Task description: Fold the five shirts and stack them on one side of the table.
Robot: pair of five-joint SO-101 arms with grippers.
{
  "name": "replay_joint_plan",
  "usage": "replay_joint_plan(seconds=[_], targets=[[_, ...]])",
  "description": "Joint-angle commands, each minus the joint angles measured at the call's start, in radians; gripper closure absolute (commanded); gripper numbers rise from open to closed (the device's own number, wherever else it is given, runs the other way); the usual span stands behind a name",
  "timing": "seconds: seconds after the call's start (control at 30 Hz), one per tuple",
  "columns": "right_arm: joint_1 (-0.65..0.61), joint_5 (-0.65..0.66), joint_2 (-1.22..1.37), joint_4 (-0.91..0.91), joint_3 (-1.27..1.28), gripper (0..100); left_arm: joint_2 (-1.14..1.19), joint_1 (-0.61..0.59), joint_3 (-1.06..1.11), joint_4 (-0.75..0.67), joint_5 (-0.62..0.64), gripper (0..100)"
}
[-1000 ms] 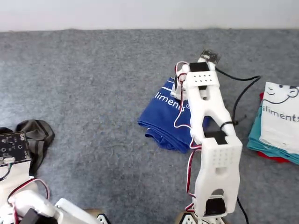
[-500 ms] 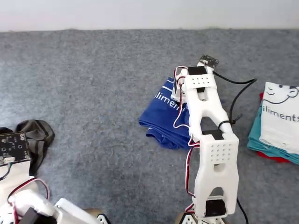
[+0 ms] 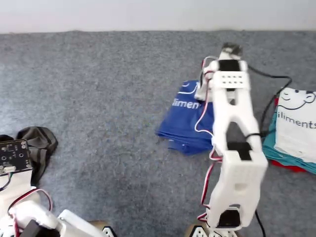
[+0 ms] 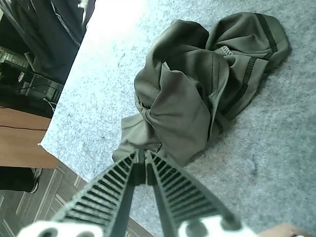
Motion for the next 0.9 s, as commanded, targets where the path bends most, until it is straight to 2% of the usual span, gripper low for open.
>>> replay_joint_plan(seconds=[0.0, 0.3, 0.53, 0.87], targets=[[0.059, 0.106, -0.174, 0.074, -0.014, 98.8, -0.002, -0.009, -0.001, -0.018, -0.008, 98], [0.283, 0.384, -0.395, 0.179, -0.014, 98.8, -0.002, -0.009, -0.001, -0.018, -0.008, 98], [0.478, 0.617, -0.466, 0.081, -0.014, 98.8, -0.002, -0.009, -0.001, -0.018, -0.008, 98], [0.613, 0.701, -0.344, -0.105, -0.011, 98.9, -0.002, -0.008, 0.031, -0.018, -0.008, 98]])
